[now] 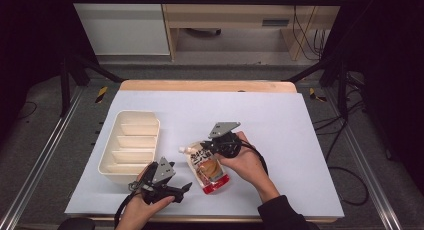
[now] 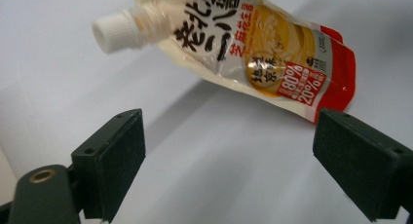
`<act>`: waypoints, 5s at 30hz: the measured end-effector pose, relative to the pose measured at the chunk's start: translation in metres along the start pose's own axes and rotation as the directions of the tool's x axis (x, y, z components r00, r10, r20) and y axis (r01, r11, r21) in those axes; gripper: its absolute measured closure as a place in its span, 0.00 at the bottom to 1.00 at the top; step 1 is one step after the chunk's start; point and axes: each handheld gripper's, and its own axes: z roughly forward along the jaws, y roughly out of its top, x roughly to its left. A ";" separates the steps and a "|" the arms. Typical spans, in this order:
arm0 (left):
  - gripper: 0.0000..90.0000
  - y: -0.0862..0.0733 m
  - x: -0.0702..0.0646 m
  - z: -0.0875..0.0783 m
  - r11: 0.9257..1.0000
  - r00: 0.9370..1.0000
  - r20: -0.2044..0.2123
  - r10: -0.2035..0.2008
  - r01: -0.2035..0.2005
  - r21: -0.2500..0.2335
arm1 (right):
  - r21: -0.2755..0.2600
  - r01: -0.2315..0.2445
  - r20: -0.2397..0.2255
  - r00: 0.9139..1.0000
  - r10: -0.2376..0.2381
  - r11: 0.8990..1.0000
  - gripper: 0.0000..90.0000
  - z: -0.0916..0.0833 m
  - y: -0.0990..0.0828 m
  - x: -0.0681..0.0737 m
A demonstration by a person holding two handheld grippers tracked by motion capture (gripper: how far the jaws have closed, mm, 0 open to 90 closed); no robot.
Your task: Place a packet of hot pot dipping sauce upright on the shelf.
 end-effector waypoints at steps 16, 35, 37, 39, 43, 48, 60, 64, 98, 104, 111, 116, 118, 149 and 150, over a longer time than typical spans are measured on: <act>0.13 0.000 -0.004 0.002 1.000 1.000 0.016 0.012 -0.012 0.007 | -0.117 -0.028 0.051 0.998 0.034 0.993 1.00 -0.036 0.013 -0.007; 0.13 0.023 0.002 -0.014 0.997 0.996 0.045 0.074 -0.075 0.010 | -0.121 0.047 0.017 0.999 -0.045 0.992 1.00 -0.058 0.020 0.021; 0.12 0.031 0.006 -0.022 0.994 0.994 0.027 0.106 -0.106 0.015 | -0.120 0.055 0.016 0.998 -0.053 0.991 1.00 -0.059 0.020 0.023; 0.11 0.041 0.015 -0.032 0.993 0.993 0.021 0.118 -0.118 0.005 | -0.119 0.067 0.007 0.998 -0.066 0.991 1.00 -0.060 0.021 0.029; 0.10 0.050 0.023 -0.040 0.988 0.988 0.019 0.152 -0.153 0.013 | -0.119 0.083 -0.002 0.997 -0.084 0.989 1.00 -0.062 0.022 0.035; 0.07 0.060 0.030 -0.044 0.973 0.971 0.077 0.225 -0.229 0.036 | -0.118 0.101 -0.030 0.994 -0.105 0.988 1.00 -0.064 0.023 0.041; 0.08 0.072 0.044 -0.051 0.948 0.952 0.079 0.297 -0.304 0.094 | -0.104 0.133 -0.055 0.989 -0.139 0.986 1.00 -0.063 0.027 0.052; 0.09 0.075 0.047 -0.053 0.943 0.947 0.100 0.305 -0.315 0.103 | -0.103 0.137 -0.060 0.988 -0.144 0.985 1.00 -0.062 0.028 0.053; 0.28 0.094 0.057 -0.035 0.893 0.897 0.224 0.381 -0.420 0.164 | -0.111 0.136 -0.084 0.986 -0.146 0.985 0.99 -0.056 0.030 0.056; 0.42 0.098 0.055 -0.026 0.879 0.881 0.262 0.395 -0.445 0.172 | -0.112 0.138 -0.084 0.985 -0.148 0.984 0.99 -0.057 0.030 0.055; 0.50 0.101 0.050 -0.018 0.871 0.872 0.280 0.401 -0.458 0.179 | -0.112 0.143 -0.083 0.985 -0.153 0.983 0.99 -0.057 0.031 0.056; 0.60 0.103 0.047 -0.015 0.868 0.868 0.286 0.407 -0.464 0.175 | -0.112 0.144 -0.087 0.984 -0.154 0.983 0.99 -0.057 0.031 0.056; 0.61 0.104 0.047 -0.013 0.867 0.865 0.295 0.406 -0.467 0.174 | -0.112 0.143 -0.087 0.984 -0.153 0.983 0.99 -0.057 0.031 0.057; 0.81 0.102 0.048 -0.007 0.868 0.863 0.330 0.383 -0.459 0.193 | -0.113 0.131 -0.064 0.988 -0.139 0.985 0.88 -0.058 0.028 0.054; 0.81 0.102 0.049 -0.007 0.868 0.863 0.330 0.382 -0.458 0.192 | -0.113 0.126 -0.056 0.990 -0.132 0.986 0.85 -0.059 0.028 0.053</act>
